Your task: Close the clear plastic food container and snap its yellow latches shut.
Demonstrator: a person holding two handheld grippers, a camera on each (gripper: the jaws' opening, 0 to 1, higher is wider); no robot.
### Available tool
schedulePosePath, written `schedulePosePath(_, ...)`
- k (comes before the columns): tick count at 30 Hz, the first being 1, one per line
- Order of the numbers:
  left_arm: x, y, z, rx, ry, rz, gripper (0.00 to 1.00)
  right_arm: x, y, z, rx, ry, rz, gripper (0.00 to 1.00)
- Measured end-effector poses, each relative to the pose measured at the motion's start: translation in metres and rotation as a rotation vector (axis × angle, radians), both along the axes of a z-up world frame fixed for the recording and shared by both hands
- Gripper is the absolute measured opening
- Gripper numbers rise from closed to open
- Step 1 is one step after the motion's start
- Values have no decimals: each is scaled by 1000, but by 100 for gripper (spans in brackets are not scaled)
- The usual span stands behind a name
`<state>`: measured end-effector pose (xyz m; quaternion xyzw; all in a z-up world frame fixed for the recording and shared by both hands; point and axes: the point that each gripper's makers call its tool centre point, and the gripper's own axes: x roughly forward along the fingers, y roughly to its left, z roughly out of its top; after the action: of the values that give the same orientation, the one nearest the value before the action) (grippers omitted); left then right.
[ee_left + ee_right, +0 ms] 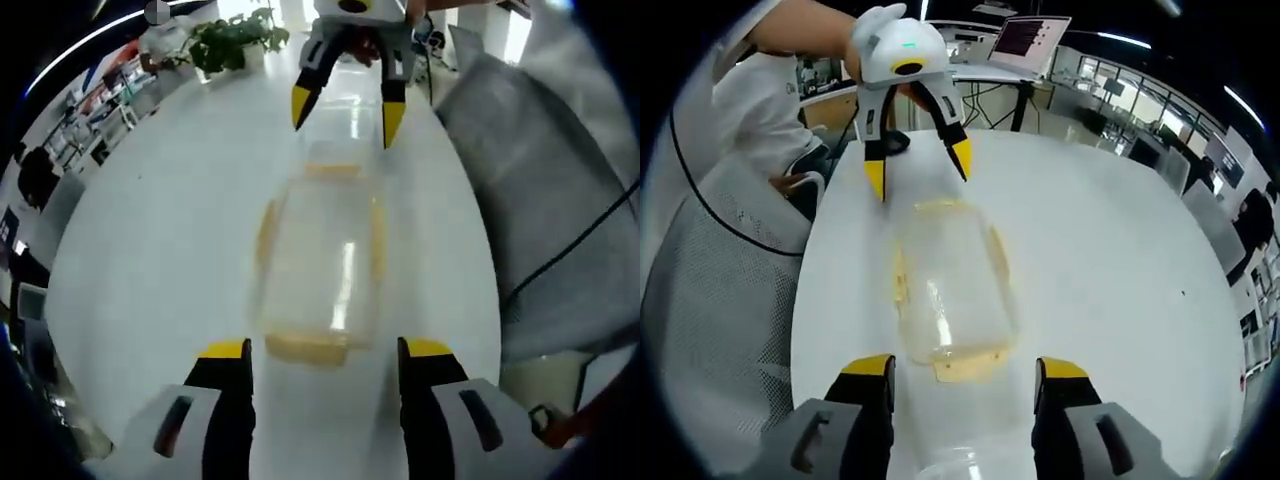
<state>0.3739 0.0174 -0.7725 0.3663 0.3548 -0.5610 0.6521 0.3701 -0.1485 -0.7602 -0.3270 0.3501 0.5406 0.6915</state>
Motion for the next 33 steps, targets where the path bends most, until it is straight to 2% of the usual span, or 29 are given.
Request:
schedulePosePath(3,3,3,-3,12,2,-12,57,3,1,0,3,4,5,49)
schedulePosePath(6,5,4,-3,17,1,-19,56,5,2,-2,0,4,3,51)
schedulePosePath(14,3,7,-8,32,22,-49,52,3,5,-7,-17,13,50,47)
schedulePosePath(29,11,10,-17,59,15,-95,49,6,1,-18,-49,39,75,49)
schedulePosePath(33,12,10,-19,60,9,-112,47,7,0,-20,-55,40,83,46)
